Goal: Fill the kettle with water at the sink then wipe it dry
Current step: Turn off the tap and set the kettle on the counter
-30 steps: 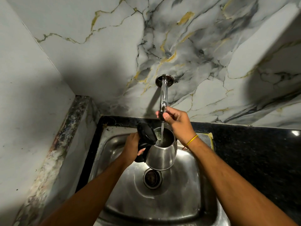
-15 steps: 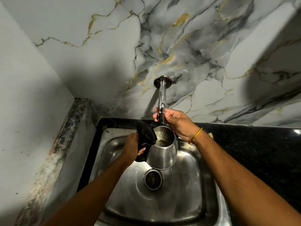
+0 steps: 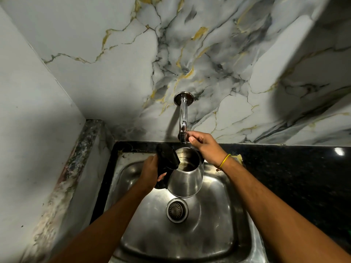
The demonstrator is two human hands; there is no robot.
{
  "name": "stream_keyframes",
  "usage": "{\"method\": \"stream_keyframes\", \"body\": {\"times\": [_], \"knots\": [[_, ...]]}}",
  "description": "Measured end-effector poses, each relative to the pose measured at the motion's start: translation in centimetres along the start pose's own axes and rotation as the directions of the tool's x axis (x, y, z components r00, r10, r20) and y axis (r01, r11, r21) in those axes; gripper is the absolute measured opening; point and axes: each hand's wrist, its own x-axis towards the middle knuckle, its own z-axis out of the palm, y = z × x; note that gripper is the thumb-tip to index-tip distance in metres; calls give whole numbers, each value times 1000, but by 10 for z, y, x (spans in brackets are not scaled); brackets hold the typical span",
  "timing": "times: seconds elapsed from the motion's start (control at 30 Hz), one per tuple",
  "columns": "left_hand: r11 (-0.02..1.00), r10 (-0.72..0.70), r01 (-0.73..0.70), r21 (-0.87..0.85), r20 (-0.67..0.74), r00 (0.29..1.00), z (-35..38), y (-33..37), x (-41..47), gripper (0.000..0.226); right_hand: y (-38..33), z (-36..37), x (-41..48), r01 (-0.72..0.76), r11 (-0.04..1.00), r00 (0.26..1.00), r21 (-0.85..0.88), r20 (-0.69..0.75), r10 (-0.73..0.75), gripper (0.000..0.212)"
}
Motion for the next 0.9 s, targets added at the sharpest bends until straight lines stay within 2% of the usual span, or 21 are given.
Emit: {"method": "stream_keyframes", "body": {"times": [0.23,0.33,0.47,0.6,0.67,0.77,0.83,0.9], "knots": [[1000,11,-11,24,2,1000,10,5,-14,60,-1,-17,-41,-87,991,976,-104,-208,64,28],[1000,9,-9,22,12,1000,19,11,-22,56,4,-27,-66,-163,973,967,-165,-223,124,30],[1000,-6,6,14,30,1000,38,10,-30,50,7,-33,-100,-276,953,942,-125,-232,243,39],[999,-32,31,14,50,998,65,12,-41,60,8,-46,-132,-306,940,927,-150,-271,259,29],[1000,-2,2,11,47,999,80,12,-50,54,7,-54,-150,-322,931,920,-172,-288,265,29],[997,52,-60,45,151,987,107,13,-64,62,17,-75,-180,-351,916,904,-193,-324,278,44],[994,61,-82,71,259,964,125,13,-73,70,27,-87,-198,-358,913,897,-195,-342,279,43],[994,39,-64,84,279,959,147,12,-82,75,31,-99,-218,-376,912,875,-163,-385,293,40]]}}
